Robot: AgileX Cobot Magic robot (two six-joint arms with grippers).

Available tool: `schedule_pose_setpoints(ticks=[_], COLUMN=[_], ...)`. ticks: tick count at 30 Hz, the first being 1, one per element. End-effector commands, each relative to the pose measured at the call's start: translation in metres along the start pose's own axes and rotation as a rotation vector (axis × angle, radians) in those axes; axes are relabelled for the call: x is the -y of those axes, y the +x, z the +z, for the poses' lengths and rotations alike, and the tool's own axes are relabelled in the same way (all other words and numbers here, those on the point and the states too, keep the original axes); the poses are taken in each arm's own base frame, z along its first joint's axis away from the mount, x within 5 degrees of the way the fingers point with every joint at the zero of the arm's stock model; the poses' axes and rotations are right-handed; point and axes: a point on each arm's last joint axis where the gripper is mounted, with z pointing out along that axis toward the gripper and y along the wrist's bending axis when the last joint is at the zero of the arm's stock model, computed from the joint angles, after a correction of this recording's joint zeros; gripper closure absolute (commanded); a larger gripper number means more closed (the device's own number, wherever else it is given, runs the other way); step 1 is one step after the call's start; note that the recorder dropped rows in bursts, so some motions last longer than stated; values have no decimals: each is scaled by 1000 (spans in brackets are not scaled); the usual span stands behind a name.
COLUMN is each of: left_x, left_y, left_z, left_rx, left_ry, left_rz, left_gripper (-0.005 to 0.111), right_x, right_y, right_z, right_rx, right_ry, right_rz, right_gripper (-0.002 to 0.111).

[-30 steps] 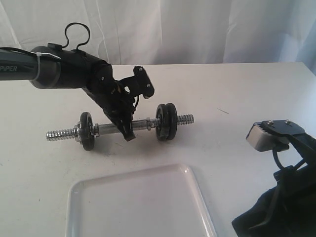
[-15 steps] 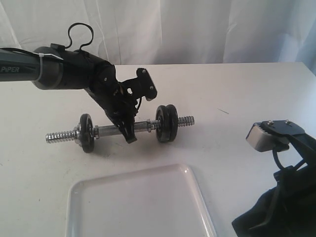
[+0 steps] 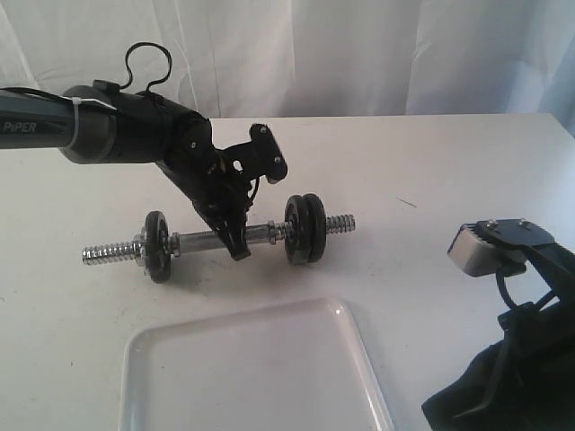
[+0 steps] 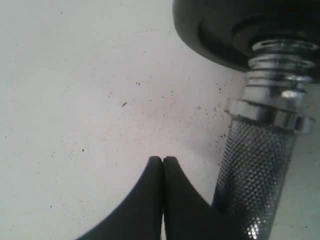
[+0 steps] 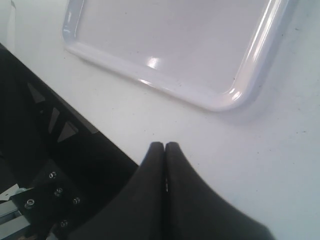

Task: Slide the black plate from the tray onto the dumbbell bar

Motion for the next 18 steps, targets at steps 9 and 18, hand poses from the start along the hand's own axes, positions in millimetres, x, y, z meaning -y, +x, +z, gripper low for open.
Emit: schedule_pose_setpoints(ticks=[9,18], left_x=[-4,-9], left_y=[-9,-14], left_z=[-16,-35], left_rx=[70,103], left_ry=[-42,-69], left_rz=[-27,-28], left_gripper=[107,107], right_x=[1,1], right_y=[2,2], right_z=[0,0], right_rx=[-4,-4], right_ry=[7,7], right_rz=[-12,-12], right_gripper=[108,108])
